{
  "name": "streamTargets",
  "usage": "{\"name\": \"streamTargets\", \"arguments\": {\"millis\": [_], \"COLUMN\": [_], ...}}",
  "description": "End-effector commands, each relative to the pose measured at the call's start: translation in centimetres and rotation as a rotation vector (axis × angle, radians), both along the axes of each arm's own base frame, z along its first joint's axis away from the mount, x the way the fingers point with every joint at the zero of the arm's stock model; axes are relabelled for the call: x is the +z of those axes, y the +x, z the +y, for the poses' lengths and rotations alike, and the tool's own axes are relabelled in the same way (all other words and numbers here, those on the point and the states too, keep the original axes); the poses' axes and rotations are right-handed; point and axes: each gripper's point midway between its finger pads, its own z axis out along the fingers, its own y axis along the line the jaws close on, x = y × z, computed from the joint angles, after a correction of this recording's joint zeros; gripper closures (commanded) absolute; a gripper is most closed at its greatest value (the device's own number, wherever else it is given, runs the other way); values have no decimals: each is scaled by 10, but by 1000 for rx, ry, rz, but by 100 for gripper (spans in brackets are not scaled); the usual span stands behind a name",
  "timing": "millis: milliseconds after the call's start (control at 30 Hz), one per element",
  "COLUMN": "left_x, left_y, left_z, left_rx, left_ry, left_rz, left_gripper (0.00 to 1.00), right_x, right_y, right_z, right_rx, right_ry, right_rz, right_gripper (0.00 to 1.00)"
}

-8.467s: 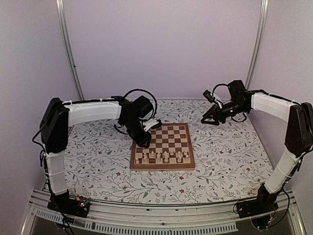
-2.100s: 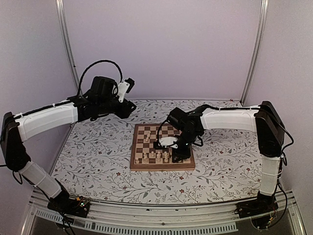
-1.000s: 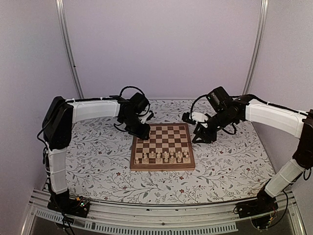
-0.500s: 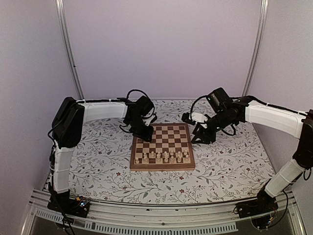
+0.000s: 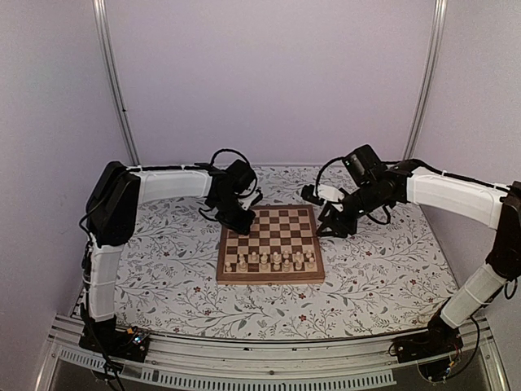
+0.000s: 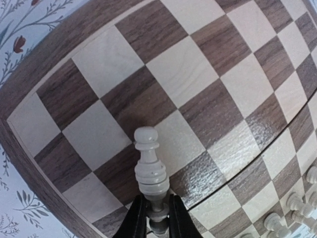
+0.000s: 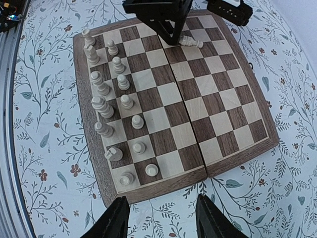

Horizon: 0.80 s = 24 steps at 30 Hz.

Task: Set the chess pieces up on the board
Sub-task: Pick up the chess piece from the chessboard.

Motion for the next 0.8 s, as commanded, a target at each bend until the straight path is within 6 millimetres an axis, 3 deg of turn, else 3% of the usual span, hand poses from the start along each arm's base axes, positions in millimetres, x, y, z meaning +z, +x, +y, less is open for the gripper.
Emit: {"name": "streamTargets", "arguments": {"millis": [0,200,367,533,767], "left_x": [31,62,91,115,130], "left_y": [-10,-18,-28,-40,-59], "left_z": [-6,-13,-28,-40,-53], "left_rx": [-88,-130,-172,-232,-294], "left_ry": [-72,-185,-312,-379,-421], "left_rz": [-57,-133,-176,-233,-245], "left_gripper": [88,91,91,92,91], "right_x": [31,65,46,44,41], "right_y": [33,61,62,62,71], "right_z": [11,22,48,72,89], "right_rx": [-57,-127,-84,-17,-4], "right_ry": [104,344,419,492,545], "right_rz": [-78,79,308,519,672], "right_gripper": [52,46,46,46,45]}}
